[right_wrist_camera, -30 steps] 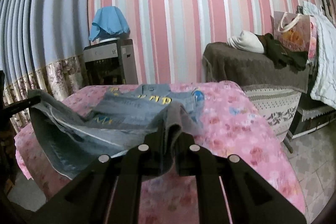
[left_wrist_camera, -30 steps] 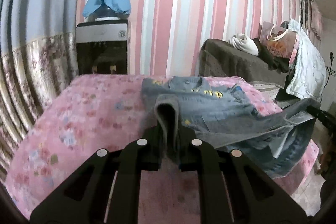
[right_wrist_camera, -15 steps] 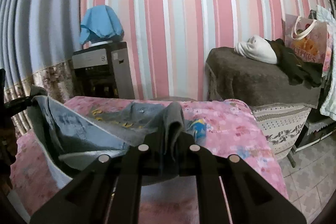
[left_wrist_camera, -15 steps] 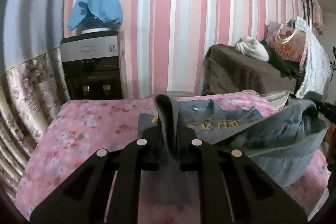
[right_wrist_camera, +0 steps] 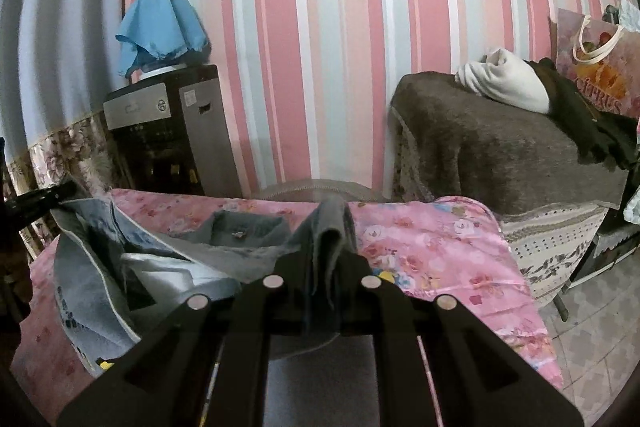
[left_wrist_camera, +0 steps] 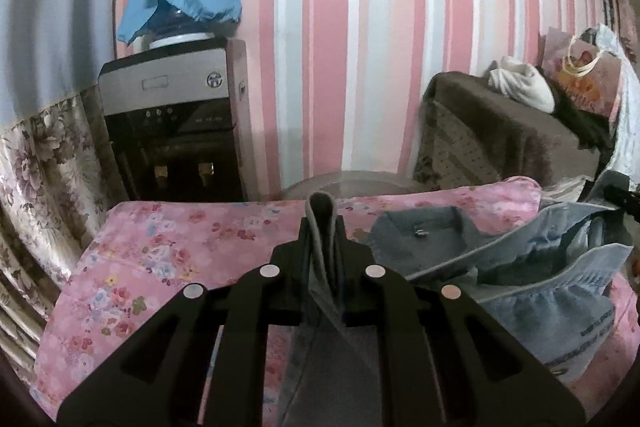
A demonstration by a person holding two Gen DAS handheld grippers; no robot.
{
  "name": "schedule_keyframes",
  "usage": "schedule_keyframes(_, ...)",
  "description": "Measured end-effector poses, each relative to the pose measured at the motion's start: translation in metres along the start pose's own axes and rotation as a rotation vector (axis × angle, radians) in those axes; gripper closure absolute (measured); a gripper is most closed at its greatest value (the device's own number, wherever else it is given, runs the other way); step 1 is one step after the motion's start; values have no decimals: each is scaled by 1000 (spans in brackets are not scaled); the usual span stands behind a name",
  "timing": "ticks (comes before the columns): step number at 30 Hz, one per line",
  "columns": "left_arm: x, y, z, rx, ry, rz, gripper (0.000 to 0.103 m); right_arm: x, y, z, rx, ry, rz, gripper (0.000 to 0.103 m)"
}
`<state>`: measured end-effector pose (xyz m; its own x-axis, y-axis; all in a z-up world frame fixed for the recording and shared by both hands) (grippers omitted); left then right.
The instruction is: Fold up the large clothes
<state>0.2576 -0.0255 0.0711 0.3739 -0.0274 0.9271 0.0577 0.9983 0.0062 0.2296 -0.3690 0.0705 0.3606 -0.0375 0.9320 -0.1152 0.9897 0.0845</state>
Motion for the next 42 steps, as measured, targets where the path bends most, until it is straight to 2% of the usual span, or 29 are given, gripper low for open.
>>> schedule_keyframes(7, -4, 2, -25, 45, 31, 5, 94, -6, -3, -28, -9, 31, 1, 95)
schedule_keyframes(13, 5, 6, -47, 67, 26, -3, 94, -4, -10, -53, -34, 54, -14, 95)
schedule_keyframes(15, 11, 8, -55, 83, 19, -13, 97, -2, -13, -65, -39, 67, -16, 95)
schedule_keyframes(19, 20, 15, -76, 112, 20, -28, 100, -7, -13, -99, -53, 122, -2, 95)
schedule_keyframes(21, 21, 20, -92, 129, 42, -44, 100, -15, -14, -124, -73, 193, 5, 95)
schedule_keyframes(23, 21, 23, -100, 138, 58, -43, 100, -23, -19, -140, -116, 263, 8, 80)
schedule_keyframes(25, 18, 26, -103, 144, 76, -52, 100, -18, -29, -132, -189, 215, -13, 38)
schedule_keyframes(26, 17, 28, -100, 152, 75, -50, 99, -14, -31, -125, -197, 187, -19, 32)
schedule_keyframes(27, 15, 30, -97, 154, 77, -54, 97, -9, -32, -112, -200, 147, -20, 30)
schedule_keyframes(28, 12, 30, -95, 154, 84, -60, 93, -6, -32, -102, -190, 129, -10, 30)
schedule_keyframes(29, 8, 30, -91, 149, 95, -63, 80, -5, -30, -94, -173, 132, 3, 30)
schedule_keyframes(30, 4, 29, -87, 140, 102, -61, 57, -7, -28, -90, -150, 149, 10, 30)
schedule_keyframes(33, -14, 12, -75, 84, 129, -100, 24, -27, -15, -82, -53, 247, 48, 30)
schedule_keyframes(36, -30, -13, -74, 51, 150, -170, 11, -46, 4, -89, -8, 303, 97, 30)
schedule_keyframes(39, -44, -29, -95, 36, 220, -203, 9, -53, 17, -107, 21, 327, 96, 29)
schedule_keyframes(40, -51, -31, -107, 40, 264, -211, 9, -54, 17, -115, 16, 338, 78, 29)
schedule_keyframes(42, -57, -29, -119, 53, 290, -200, 10, -52, 17, -128, 41, 348, 6, 29)
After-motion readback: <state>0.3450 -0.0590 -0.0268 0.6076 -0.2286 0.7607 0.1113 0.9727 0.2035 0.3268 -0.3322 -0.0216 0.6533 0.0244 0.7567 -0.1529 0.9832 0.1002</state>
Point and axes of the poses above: each gripper's, at about its wrist camera, not at the fingertips, and z roughly against the way its jaws point, y to its left, x to its top, the point moved 4 cm from there along -z, roughly the way its jaws point, and after that the axes turned 6 degrees about -y, right-handed, at the moved point
